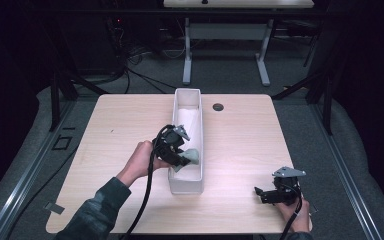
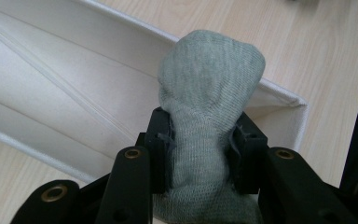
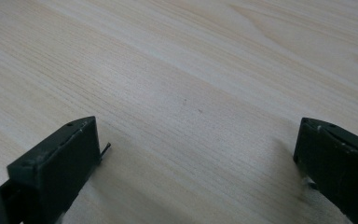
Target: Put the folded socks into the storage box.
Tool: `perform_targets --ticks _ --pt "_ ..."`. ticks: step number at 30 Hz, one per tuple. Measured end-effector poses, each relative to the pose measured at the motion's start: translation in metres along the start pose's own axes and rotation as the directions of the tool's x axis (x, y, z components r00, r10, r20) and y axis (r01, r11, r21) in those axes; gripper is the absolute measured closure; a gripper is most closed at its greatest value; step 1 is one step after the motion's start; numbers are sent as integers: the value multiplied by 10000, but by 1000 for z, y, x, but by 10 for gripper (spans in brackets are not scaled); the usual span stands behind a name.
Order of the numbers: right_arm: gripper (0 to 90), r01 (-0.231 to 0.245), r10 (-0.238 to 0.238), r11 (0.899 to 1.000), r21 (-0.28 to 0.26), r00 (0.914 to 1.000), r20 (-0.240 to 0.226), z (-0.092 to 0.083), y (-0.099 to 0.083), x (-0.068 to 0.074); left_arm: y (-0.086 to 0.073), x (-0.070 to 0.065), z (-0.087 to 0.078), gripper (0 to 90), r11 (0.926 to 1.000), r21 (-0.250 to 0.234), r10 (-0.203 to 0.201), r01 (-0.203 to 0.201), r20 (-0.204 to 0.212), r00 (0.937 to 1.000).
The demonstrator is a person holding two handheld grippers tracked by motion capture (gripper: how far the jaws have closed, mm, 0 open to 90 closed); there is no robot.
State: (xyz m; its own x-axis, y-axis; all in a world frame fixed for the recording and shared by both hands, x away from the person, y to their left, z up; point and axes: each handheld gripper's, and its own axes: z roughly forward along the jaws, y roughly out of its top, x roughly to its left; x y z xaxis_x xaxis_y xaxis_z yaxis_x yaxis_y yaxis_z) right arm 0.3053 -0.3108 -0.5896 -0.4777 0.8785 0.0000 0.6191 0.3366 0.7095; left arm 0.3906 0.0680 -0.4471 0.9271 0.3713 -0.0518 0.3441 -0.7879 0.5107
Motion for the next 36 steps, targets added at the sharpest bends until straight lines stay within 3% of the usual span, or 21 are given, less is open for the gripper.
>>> perform_targets --ticks 23,36 --pt "0 3 -3 10000 2 10000 -1 0 0 0 1 -3 22 650 9958 866 275 -285 127 9995" --pt "0 5 -5 10000 3 10000 -2 0 0 0 1 -6 33 646 9880 1449 525 -542 156 9985"
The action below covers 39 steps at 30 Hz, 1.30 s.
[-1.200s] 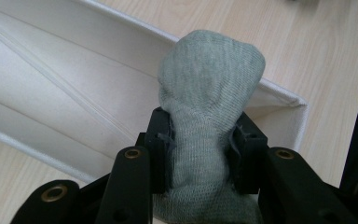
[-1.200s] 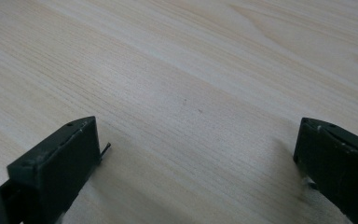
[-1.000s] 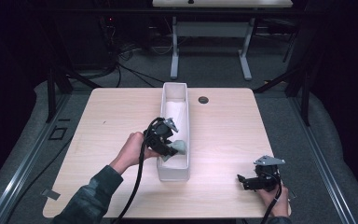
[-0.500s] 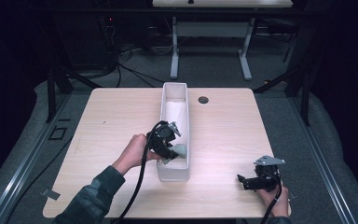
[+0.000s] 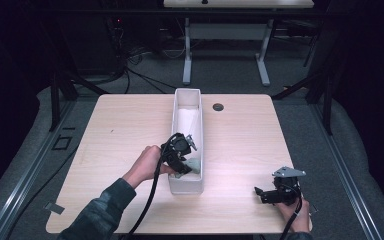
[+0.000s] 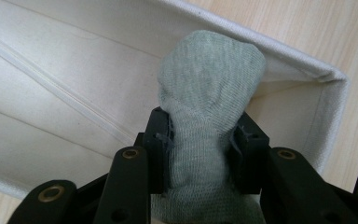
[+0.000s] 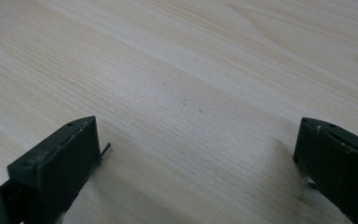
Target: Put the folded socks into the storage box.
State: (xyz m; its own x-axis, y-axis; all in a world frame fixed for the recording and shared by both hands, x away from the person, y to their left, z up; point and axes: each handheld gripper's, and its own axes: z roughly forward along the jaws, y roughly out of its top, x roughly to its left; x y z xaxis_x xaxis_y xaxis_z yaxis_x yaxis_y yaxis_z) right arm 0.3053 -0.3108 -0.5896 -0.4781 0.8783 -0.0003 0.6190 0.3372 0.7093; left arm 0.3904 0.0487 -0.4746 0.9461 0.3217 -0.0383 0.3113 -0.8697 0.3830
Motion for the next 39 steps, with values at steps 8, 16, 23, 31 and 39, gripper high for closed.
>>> perform_targets --ticks 8,16,23,31,39 --pt "0 3 -3 10000 1 10000 1 0 0 0 1 -1 6 641 9997 228 25 -27 70 10000" --pt "0 3 -3 10000 -1 10000 0 0 0 0 2 -1 9 635 9992 392 42 -50 206 9998" --pt "0 1 -1 10000 0 10000 2 0 0 0 2 -1 10 623 9988 489 -29 14 290 9996" --pt "0 3 -3 10000 3 10000 -3 0 0 0 1 0 11 589 9984 549 -152 133 341 9993" --pt "0 7 -7 10000 0 10000 -4 0 0 0 1 -1 7 479 9987 479 -168 150 381 9991"
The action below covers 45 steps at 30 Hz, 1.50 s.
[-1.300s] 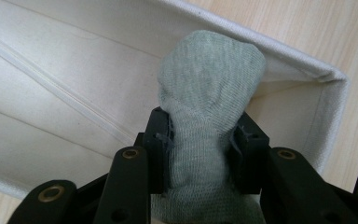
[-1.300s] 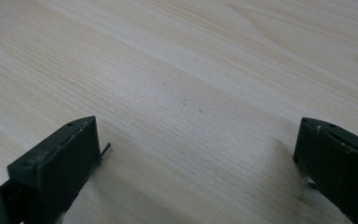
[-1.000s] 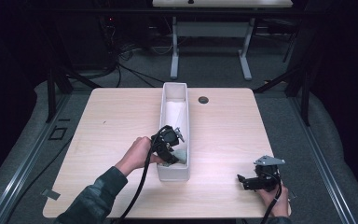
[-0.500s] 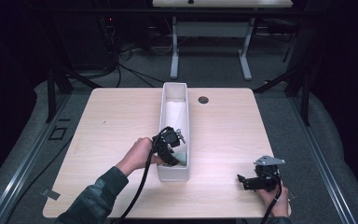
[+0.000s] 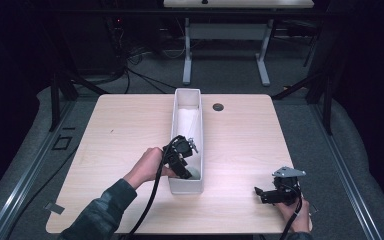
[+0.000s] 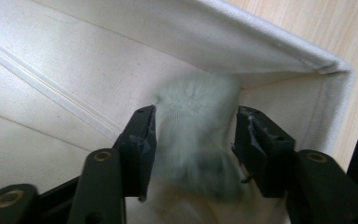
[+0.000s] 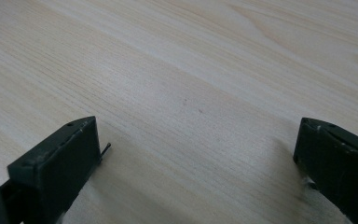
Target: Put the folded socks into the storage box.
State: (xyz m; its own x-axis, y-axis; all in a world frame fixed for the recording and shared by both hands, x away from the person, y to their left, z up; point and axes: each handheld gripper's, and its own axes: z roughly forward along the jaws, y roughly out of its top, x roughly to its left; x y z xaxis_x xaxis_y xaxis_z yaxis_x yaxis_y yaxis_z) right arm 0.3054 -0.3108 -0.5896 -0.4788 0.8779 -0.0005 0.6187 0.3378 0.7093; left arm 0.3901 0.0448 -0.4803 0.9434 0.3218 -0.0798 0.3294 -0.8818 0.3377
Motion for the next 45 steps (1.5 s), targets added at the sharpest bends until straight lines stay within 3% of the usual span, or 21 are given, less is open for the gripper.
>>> perform_targets --ticks 16,27,37,45 --pt "0 -1 1 10000 2 10000 -1 0 0 0 -1 -1 -22 270 9978 -651 -149 141 -108 9998" --pt "0 -2 2 10000 3 10000 0 0 0 0 -9 -3 -47 87 9919 -1263 -222 151 -556 9982" --pt "0 -3 3 10000 2 10000 0 0 0 0 -30 -1 -73 3 9809 -1904 -576 400 -883 9944" --pt "0 -4 4 10000 3 10000 2 0 0 0 -52 0 -93 1 9618 -2656 -987 664 -1099 9890"
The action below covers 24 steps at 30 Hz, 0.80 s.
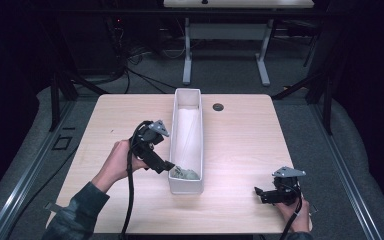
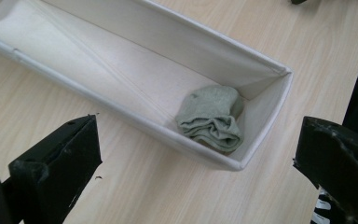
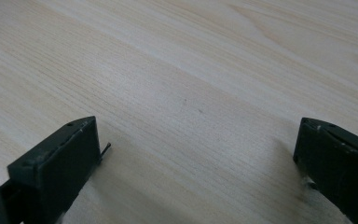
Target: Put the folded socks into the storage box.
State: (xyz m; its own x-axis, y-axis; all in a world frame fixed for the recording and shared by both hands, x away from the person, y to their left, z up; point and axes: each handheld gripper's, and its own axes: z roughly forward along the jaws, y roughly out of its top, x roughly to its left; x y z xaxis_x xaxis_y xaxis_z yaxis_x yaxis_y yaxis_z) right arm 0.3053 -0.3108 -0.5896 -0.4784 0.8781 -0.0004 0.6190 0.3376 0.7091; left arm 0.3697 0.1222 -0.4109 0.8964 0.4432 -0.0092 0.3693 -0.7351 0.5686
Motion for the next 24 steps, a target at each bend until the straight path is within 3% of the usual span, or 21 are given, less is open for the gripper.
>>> perform_targets --ticks 6,14,24 --pt "0 -5 5 10000 -2 10000 1 0 0 0 -18 3 -16 1 9995 -310 -125 116 -309 9994" --pt "0 -1 1 10000 -1 10000 2 0 0 0 -52 10 -31 0 9947 -802 -692 637 -674 9953" --pt "0 0 0 10000 -1 10000 6 0 0 0 -97 21 -39 0 9839 -1227 -1449 1298 -1239 9817"
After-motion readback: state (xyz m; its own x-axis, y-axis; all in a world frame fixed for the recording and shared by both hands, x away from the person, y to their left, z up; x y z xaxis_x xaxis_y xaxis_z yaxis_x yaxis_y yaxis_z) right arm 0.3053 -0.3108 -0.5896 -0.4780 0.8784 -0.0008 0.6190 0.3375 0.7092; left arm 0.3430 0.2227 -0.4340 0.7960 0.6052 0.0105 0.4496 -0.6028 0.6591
